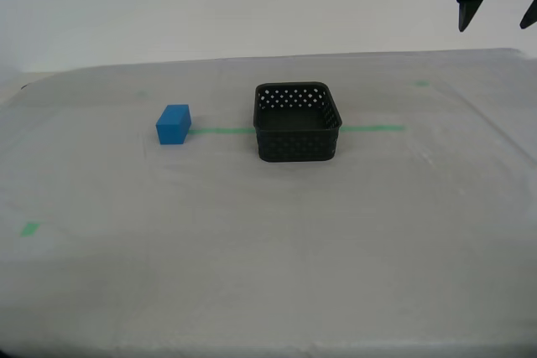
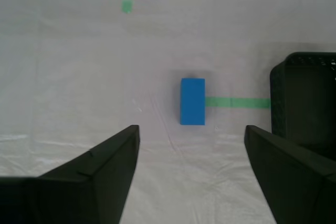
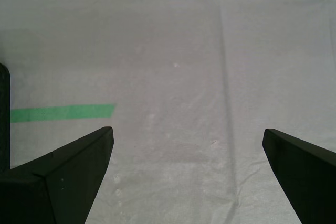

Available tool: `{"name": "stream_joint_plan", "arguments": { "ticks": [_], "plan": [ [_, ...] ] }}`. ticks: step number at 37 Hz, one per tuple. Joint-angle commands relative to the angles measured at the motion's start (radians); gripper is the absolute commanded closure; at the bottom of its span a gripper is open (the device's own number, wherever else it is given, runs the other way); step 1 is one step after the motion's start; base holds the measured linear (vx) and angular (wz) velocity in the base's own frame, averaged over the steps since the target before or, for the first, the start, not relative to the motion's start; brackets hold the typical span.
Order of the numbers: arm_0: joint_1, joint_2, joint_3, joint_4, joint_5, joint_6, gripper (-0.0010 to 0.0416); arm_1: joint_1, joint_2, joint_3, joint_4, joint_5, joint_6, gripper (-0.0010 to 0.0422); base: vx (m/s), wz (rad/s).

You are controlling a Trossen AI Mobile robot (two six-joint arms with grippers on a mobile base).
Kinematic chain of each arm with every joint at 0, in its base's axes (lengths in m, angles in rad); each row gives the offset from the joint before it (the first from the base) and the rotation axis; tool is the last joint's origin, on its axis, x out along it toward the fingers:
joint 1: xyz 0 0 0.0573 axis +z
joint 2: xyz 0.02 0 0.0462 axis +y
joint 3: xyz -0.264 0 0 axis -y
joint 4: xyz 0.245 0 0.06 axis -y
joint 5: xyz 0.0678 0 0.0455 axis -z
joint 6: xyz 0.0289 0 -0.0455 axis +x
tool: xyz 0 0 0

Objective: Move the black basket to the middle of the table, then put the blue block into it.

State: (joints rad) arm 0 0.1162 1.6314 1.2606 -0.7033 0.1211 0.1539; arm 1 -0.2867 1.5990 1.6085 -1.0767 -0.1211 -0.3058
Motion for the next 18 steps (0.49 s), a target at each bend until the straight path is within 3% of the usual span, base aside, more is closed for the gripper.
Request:
{"name": "stream_joint_plan", "arguments": {
  "ticks": [1, 5, 12, 18],
  "plan": [
    [0.001, 0.000, 0.001, 0.000, 0.003, -0.001, 0.0007, -0.002, 0.000, -0.001, -0.004, 0.006, 0.001, 0.0069, 0.000, 0.000],
    [0.001, 0.000, 0.001, 0.000, 0.002, -0.001, 0.0007, -0.002, 0.000, -0.001, -0.006, -0.002, 0.011, 0.0002, 0.000, 0.000],
    [0.001, 0.000, 0.001, 0.000, 0.002, 0.000, 0.0007, -0.006, 0.000, -0.011, -0.008, -0.001, 0.035, 0.0053, 0.000, 0.000],
    [0.001, 0.000, 0.001, 0.000, 0.002, -0.001, 0.0007, -0.010, 0.000, -0.029, -0.003, 0.010, 0.034, 0.0026, 0.000, 0.000]
  ]
}}
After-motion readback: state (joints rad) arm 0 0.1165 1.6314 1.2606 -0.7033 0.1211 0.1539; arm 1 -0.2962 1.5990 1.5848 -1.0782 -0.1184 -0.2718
